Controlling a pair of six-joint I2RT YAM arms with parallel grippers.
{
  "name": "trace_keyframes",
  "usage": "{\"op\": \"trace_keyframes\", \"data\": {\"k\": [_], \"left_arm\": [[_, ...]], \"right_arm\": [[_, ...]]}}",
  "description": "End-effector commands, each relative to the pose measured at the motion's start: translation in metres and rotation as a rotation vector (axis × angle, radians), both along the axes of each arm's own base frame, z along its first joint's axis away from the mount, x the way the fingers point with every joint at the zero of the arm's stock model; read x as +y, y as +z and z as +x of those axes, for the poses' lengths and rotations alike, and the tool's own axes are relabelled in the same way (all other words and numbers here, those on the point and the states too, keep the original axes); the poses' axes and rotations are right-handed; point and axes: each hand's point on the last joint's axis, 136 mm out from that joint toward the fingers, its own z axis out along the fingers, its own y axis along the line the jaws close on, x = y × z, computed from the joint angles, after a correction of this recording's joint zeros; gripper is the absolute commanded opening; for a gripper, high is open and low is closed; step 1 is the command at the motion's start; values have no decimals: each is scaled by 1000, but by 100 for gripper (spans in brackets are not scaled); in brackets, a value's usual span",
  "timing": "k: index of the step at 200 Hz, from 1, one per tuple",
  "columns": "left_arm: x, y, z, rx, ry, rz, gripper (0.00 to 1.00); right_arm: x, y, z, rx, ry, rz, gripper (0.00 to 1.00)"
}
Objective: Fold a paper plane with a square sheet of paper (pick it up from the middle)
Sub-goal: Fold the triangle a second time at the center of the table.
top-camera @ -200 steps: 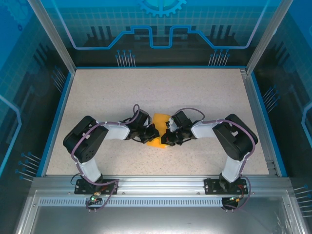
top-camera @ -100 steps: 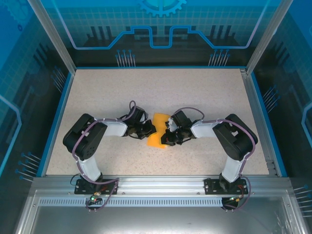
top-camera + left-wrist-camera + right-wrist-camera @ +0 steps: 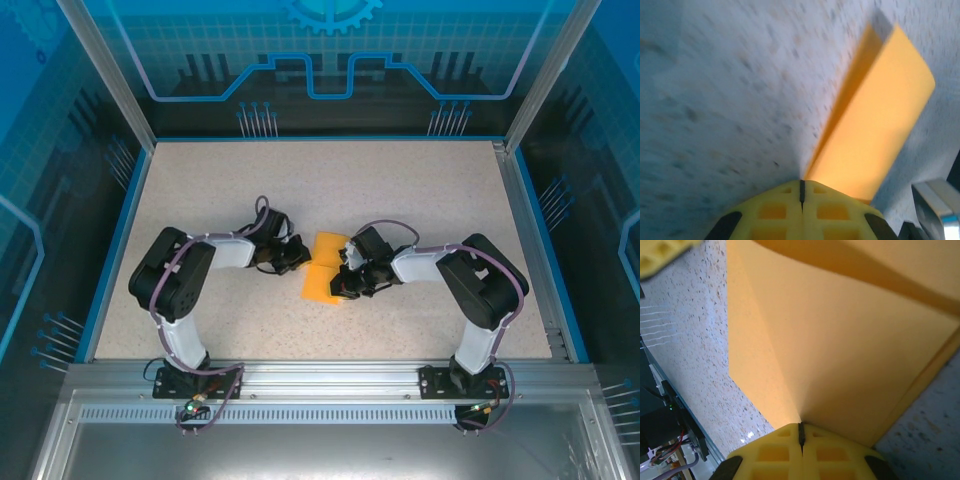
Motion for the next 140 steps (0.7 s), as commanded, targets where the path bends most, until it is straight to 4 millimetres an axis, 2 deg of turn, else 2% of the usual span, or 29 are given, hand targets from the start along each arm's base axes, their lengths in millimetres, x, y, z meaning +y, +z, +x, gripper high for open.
{"op": "trace_keyframes", "data": {"k": [1,43,72,94,110,140], "left_arm": [[9,7,10,-22,2,40,5],[0,50,12,-95,-12,-33,8],[-25,73,-8,-119,-90,-100,8],[-44,71,-29,-101,-149,-124,7],[-50,59,-41,-74,-161,-121,7],[-58,36,-48,-30,-168,-129,7]], "right_arm": [[-45,-49,-35,156,-24,-220,0],[-41,-45,-32,146,-23,-203,0],[-40,-43,-29,139,-24,-200,0],[-41,-43,-30,137,-26,-203,0],[-40,-41,-30,133,-26,-199,0],[-40,-39,-28,124,-28,-191,0]]}}
